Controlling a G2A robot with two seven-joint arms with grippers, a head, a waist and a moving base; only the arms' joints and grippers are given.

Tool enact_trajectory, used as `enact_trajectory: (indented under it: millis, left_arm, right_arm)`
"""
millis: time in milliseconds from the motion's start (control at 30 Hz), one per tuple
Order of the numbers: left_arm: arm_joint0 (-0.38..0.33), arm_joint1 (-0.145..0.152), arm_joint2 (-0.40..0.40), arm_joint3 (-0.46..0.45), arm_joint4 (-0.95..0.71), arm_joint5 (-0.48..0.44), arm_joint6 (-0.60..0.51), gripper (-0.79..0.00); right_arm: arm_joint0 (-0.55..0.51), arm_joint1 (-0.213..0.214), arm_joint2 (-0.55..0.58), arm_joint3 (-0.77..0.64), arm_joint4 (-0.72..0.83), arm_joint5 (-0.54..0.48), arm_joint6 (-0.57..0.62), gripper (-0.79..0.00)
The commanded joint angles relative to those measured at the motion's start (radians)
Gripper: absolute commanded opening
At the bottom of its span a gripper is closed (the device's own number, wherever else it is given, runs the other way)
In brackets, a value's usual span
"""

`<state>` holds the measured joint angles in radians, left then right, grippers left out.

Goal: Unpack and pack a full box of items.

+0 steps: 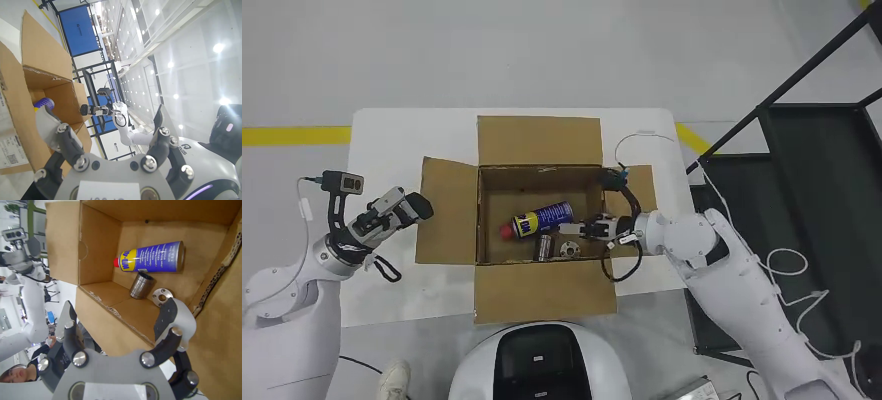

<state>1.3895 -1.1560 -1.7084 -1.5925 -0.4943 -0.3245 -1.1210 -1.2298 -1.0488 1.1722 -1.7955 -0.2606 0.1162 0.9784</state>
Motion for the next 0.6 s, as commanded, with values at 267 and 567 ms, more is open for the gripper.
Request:
enact_trajectory:
  millis: [267,567]
  left_arm:
    - [0.0,0.0,0.0,0.0,0.0,0.0,0.0,0.0]
    - [0.0,0.0,0.0,0.0,0.0,0.0,0.0,0.0]
  right_arm:
    - [0.03,-0.008,-0.042,0.009,0.024,-0.039,0.001,0.0]
    - [0.03,-0.008,-0.042,0.009,0.024,-0.039,0.001,0.0]
